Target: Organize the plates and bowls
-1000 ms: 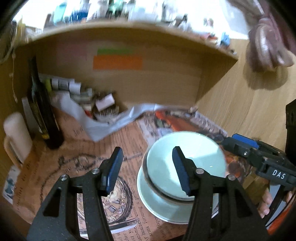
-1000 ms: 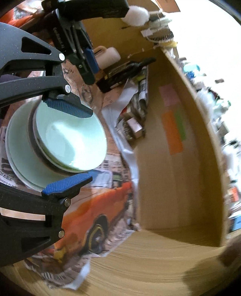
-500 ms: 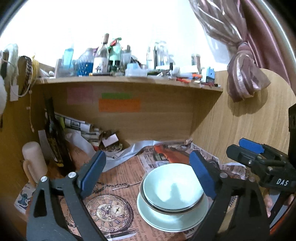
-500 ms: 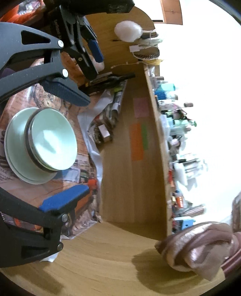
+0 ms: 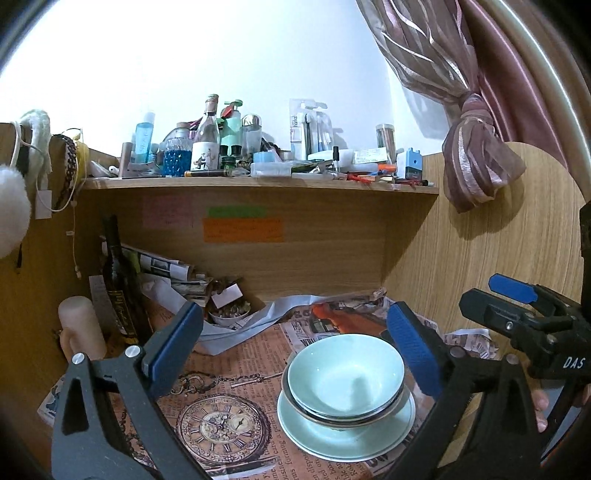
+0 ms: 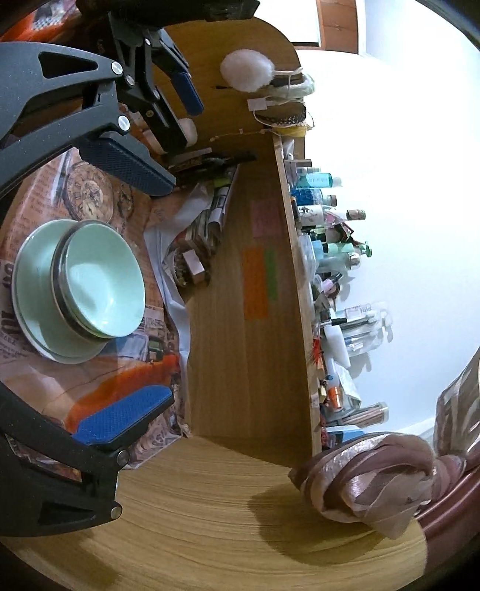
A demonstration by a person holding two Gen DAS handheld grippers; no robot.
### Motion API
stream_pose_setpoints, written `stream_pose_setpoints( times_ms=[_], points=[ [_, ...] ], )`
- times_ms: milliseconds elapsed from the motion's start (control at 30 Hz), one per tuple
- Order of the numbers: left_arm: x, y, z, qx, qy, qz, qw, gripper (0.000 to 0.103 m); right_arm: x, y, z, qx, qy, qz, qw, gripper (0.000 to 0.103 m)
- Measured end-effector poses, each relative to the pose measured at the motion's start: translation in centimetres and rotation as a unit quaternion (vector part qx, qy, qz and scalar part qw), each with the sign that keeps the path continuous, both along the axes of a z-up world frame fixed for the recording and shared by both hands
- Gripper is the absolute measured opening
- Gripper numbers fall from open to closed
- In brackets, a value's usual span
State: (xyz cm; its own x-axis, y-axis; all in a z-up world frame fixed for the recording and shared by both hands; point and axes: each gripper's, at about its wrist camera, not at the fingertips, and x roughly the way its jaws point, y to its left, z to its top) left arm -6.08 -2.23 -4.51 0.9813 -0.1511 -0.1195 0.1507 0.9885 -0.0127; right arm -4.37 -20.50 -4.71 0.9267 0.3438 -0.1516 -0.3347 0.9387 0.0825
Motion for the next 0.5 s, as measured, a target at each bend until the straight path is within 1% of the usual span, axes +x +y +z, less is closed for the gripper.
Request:
stream_pose_setpoints(
  times_ms=[500],
  points=[
    [0.05,0.01,-0.41,-0.001,0.005,-0.002,1.0,0.102,-0.18,0.06,0.1,0.004,-0.002,0.002,1.0,0.103]
  ],
)
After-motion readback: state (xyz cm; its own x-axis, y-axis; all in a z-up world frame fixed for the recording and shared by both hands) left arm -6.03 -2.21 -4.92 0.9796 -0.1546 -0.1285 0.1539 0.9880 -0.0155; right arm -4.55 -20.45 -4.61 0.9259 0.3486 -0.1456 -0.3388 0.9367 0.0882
